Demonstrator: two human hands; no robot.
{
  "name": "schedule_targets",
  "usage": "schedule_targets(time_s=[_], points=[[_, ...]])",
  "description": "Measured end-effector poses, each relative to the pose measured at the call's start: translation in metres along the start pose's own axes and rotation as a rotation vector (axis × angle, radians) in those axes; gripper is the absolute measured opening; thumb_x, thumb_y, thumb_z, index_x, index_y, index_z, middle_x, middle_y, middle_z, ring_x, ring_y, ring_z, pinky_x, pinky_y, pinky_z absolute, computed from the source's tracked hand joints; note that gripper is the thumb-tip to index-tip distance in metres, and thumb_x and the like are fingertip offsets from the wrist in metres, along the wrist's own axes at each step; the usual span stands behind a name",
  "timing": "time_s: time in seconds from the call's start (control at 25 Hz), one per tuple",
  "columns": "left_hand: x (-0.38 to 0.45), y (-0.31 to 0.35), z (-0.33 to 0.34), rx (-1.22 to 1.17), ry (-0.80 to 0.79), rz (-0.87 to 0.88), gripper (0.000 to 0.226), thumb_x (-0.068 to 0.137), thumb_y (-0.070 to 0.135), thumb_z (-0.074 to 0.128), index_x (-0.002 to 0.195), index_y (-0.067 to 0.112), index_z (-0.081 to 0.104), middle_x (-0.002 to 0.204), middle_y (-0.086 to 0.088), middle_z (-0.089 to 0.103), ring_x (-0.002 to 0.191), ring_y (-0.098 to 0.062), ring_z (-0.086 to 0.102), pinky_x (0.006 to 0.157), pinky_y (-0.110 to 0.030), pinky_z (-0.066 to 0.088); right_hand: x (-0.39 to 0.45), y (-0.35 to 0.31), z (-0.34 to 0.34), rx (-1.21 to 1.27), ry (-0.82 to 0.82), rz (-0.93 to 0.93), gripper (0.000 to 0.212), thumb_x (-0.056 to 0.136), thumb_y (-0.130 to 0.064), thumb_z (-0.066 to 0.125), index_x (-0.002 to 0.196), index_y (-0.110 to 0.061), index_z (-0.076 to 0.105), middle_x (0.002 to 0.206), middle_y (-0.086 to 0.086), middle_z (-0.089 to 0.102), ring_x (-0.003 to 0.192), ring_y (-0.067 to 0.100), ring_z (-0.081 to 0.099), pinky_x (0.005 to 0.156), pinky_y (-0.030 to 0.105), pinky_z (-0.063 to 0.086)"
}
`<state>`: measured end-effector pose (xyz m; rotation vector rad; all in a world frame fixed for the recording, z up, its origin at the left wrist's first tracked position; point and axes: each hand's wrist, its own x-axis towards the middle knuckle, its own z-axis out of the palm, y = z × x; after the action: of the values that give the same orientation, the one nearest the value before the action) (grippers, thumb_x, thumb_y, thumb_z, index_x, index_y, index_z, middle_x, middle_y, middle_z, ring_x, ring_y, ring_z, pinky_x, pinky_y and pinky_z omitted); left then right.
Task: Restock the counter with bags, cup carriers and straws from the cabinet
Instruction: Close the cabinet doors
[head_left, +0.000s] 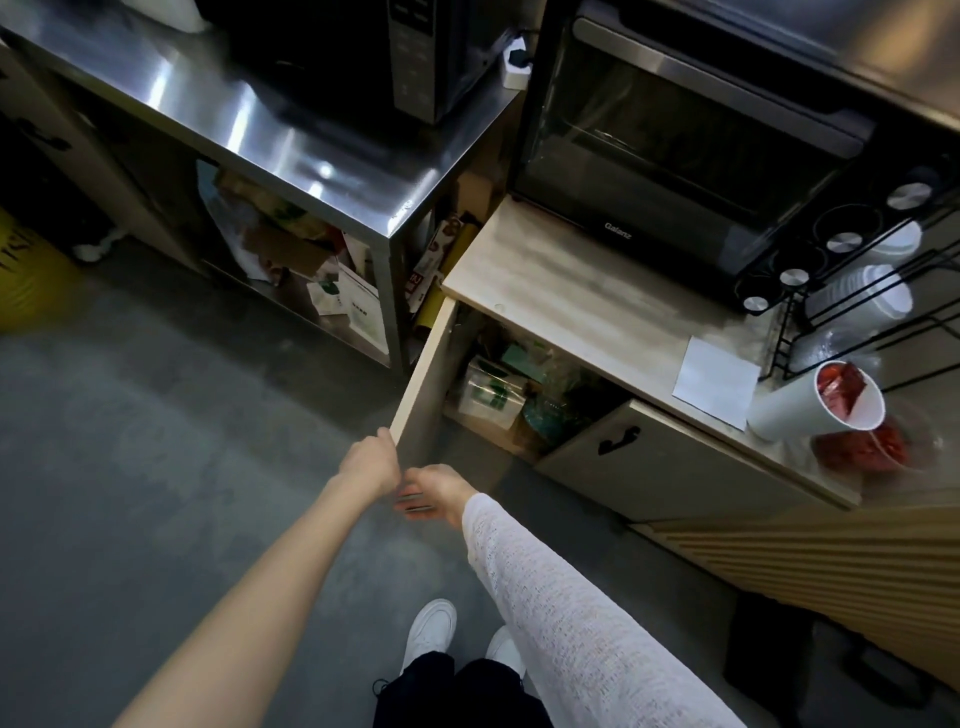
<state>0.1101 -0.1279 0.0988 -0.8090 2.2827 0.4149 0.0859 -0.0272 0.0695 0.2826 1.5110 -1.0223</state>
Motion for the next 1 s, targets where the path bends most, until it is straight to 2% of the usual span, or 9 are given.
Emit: schedule_targets(time_s=[0.08,0.16,0.28,0.36,0.48,0.56,0.76,0.88,1.0], points=[[-0.003,0.017,0.007,-0.017,-0.065,0.018,0.044,0.092,0.013,0.055,0.129,0.001,0.036,0.132,-0.021,0.052,0.122,-0.035,0.053,0.092,-0.038,0.048,-0.003,0.003,-0.013,0.012,0.033,-0.002,0.014,0.092,-0.018,0.050,0.088,-0.009,0.060,0.085,0.009,0.065,0.065,0.016,0.060,0.061,0.023,0.051],[-0.006,0.037,0.013,-0.054,-0.111,0.032,0.046,0.090,0.010,0.057,0.129,-0.001,0.035,0.131,-0.021,0.053,0.121,-0.035,0.055,0.091,-0.037,0.049,-0.006,0.008,-0.032,0.033,0.093,-0.003,0.013,0.092,-0.016,0.048,0.095,-0.008,0.058,0.090,0.014,0.066,0.063,0.018,0.059,0.062,0.024,0.053],[-0.010,0.072,0.021,-0.136,-0.162,0.048,0.046,0.091,0.014,0.057,0.128,-0.002,0.034,0.129,-0.022,0.055,0.115,-0.034,0.059,0.084,-0.037,0.053,-0.010,0.020,-0.070,0.052,0.180,0.016,0.015,0.094,-0.016,0.047,0.094,-0.008,0.060,0.111,0.018,0.069,0.083,0.022,0.062,0.081,0.032,0.055],[-0.008,0.093,0.029,-0.234,-0.187,0.048,0.056,0.093,0.023,0.057,0.134,-0.002,0.028,0.128,-0.021,0.056,0.109,-0.033,0.063,0.076,-0.036,0.057,-0.010,0.028,-0.096,0.076,0.231,0.025,0.018,0.093,-0.017,0.048,0.096,-0.008,0.063,0.114,0.015,0.070,0.089,0.023,0.064,0.081,0.034,0.054],[-0.009,0.130,0.042,-0.305,-0.175,0.124,0.066,0.097,0.030,0.050,0.143,-0.003,0.017,0.135,-0.022,0.052,0.117,-0.034,0.058,0.092,-0.040,0.051,-0.013,0.037,-0.138,0.141,0.329,0.009,0.018,0.090,-0.018,0.052,0.093,-0.008,0.067,0.103,0.014,0.071,0.090,0.026,0.067,0.081,0.037,0.058],[-0.010,0.148,0.048,-0.354,-0.146,0.201,0.057,0.098,0.032,0.046,0.139,-0.001,0.025,0.133,-0.022,0.054,0.118,-0.036,0.056,0.096,-0.041,0.048,-0.016,0.040,-0.162,0.185,0.414,-0.017,0.014,0.088,-0.017,0.054,0.088,-0.010,0.066,0.096,0.013,0.069,0.089,0.025,0.067,0.085,0.041,0.058],[-0.007,0.191,0.057,-0.259,-0.057,0.337,0.040,0.096,0.022,0.045,0.133,0.008,0.043,0.133,-0.017,0.051,0.118,-0.035,0.055,0.098,-0.041,0.045,-0.030,0.053,-0.227,0.325,0.640,-0.062,0.025,0.098,-0.018,0.046,0.113,-0.004,0.060,0.108,0.012,0.061,0.092,0.023,0.060,0.075,0.031,0.057],[0.004,0.208,0.054,-0.303,0.014,0.253,0.038,0.096,0.019,0.046,0.129,0.001,0.043,0.132,-0.018,0.043,0.116,-0.038,0.053,0.099,-0.043,0.044,-0.035,0.058,-0.255,0.319,0.700,-0.058,0.017,0.099,-0.015,0.043,0.104,-0.006,0.057,0.095,0.009,0.061,0.082,0.020,0.061,0.075,0.032,0.057],[0.024,0.215,0.055,-0.270,-0.048,0.255,0.036,0.099,0.018,0.041,0.127,-0.003,0.052,0.131,-0.021,0.054,0.118,-0.037,0.054,0.098,-0.039,0.045,-0.034,0.058,-0.273,0.303,0.730,-0.081,0.015,0.100,-0.017,0.043,0.105,-0.008,0.053,0.105,0.012,0.064,0.064,0.013,0.060,0.060,0.024,0.053]])
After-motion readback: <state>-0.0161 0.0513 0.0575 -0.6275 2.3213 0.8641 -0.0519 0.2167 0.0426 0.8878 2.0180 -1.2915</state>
